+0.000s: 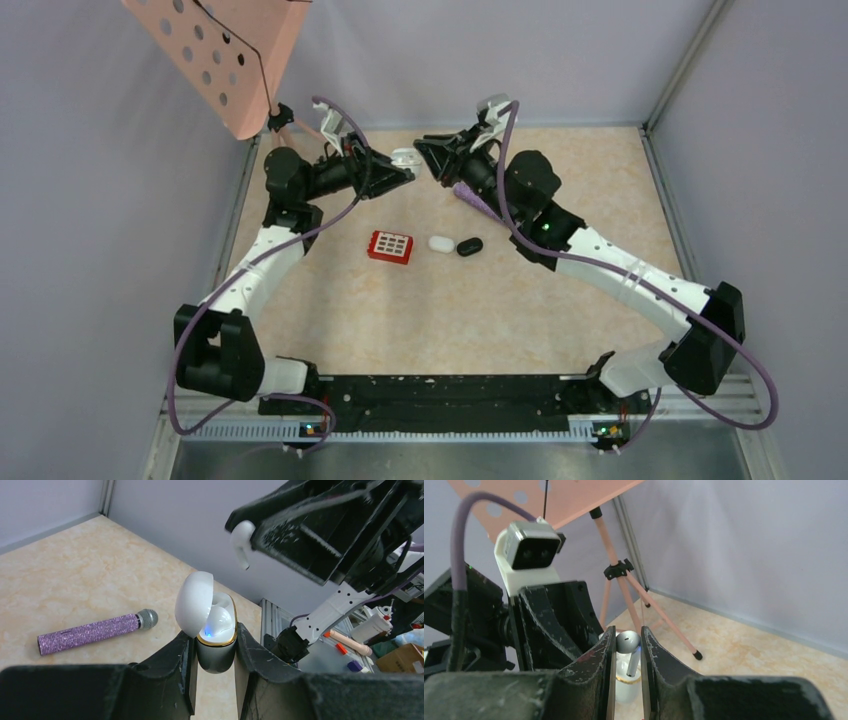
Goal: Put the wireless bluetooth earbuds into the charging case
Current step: Place the earbud in the charging case.
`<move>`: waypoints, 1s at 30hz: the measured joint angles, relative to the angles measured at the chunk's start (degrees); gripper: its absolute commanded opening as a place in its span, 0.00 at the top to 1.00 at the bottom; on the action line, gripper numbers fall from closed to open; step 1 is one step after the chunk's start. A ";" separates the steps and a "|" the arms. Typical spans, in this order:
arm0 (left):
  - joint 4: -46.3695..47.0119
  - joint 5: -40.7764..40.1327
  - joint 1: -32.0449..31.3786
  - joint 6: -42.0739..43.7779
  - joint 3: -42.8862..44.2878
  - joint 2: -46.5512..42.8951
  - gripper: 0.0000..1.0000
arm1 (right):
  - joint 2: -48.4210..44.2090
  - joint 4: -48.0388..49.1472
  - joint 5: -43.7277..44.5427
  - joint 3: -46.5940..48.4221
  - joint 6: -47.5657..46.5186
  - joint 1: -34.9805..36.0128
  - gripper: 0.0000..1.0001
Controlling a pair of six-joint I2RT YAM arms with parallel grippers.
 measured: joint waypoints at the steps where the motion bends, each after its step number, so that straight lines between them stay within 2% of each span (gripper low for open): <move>1: 0.33 -0.02 -0.11 -0.55 0.68 0.22 1.00 | -0.04 1.07 -0.28 -0.72 -0.02 0.00 1.00; 13: 1.03 0.42 -0.79 -3.04 5.25 1.16 1.00 | 1.09 11.26 -1.07 -2.58 -0.50 0.00 1.00; 30: 0.63 0.37 -0.79 -5.03 8.20 2.43 1.00 | 2.51 15.80 -1.36 -3.32 -1.81 0.02 1.00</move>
